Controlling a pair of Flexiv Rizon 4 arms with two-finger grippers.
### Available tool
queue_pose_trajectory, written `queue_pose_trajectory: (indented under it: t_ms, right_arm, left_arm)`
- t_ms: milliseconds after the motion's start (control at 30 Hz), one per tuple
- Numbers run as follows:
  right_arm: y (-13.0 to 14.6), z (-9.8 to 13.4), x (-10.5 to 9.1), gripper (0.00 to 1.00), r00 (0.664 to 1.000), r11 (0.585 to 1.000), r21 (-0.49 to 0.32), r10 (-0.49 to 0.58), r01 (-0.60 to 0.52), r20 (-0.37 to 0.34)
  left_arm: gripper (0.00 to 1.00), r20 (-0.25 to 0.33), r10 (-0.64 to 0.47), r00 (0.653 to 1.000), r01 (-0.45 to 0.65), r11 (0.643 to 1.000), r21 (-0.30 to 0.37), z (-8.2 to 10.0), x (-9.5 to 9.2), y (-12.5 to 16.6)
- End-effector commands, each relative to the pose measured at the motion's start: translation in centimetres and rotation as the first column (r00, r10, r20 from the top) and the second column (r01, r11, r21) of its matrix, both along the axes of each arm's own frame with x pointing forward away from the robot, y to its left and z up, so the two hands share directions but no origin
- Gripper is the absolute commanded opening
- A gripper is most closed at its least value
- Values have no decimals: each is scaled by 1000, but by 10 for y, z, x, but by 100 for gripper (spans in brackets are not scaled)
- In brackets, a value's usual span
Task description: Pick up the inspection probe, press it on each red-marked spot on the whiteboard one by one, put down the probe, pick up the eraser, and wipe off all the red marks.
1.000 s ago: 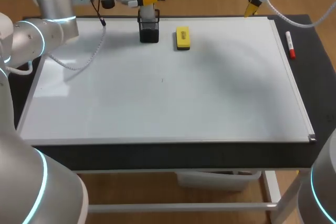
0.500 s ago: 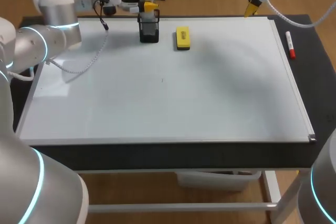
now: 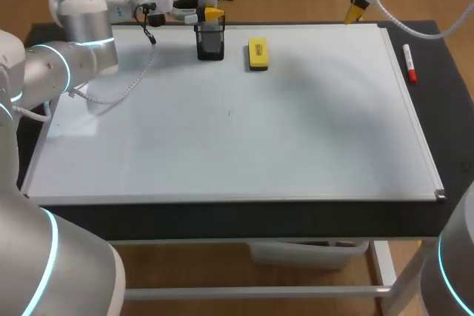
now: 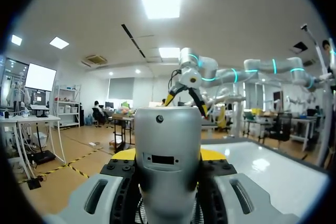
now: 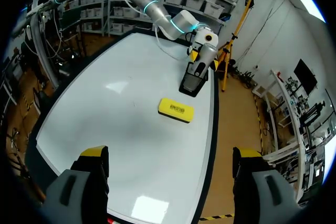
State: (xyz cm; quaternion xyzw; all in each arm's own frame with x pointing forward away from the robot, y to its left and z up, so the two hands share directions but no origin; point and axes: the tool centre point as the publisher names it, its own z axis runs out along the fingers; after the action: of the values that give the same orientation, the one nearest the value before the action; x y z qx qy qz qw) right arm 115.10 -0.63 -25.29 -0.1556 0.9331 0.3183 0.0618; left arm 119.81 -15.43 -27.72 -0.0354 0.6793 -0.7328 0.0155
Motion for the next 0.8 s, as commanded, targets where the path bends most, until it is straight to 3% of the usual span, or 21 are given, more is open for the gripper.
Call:
queue_pose_trajectory:
  t_ms: [33, 67, 133, 200, 233, 333, 667, 800]
  right_arm:
    - [0, 1, 0, 100, 1000, 1000, -5, 2, -2, -1]
    - [0, 1, 0, 100, 1000, 1000, -5, 2, -2, -1]
    - [0, 1, 0, 100, 1000, 1000, -5, 2, -2, -1]
    - [0, 1, 0, 100, 1000, 1000, -5, 2, -2, -1]
    - [0, 1, 0, 100, 1000, 1000, -5, 2, -2, -1]
    - [0, 1, 0, 100, 1000, 1000, -5, 2, -2, -1]
    - [0, 1, 0, 100, 1000, 1000, -5, 2, -2, -1]
    - [0, 1, 0, 100, 1000, 1000, -5, 2, -2, -1]
  left_arm:
    - [34, 24, -296, 955, 296, 955, -13, -5, 8, 1]
    - [42, 24, -298, 954, 299, 954, -12, -5, 8, 1]
    - [43, 24, -301, 953, 301, 954, -11, -5, 7, 1]
    - [51, 25, -304, 952, 305, 952, -9, -5, 7, 2]
    - [73, 26, -306, 952, 306, 952, -8, -5, 7, 2]
    - [97, 27, -313, 949, 313, 950, -6, -5, 7, 2]
    - [100, 35, -300, 953, 300, 954, 1, 0, 4, 8]
    - [100, 33, -264, 964, 262, 964, 55, 1, 2, 13]
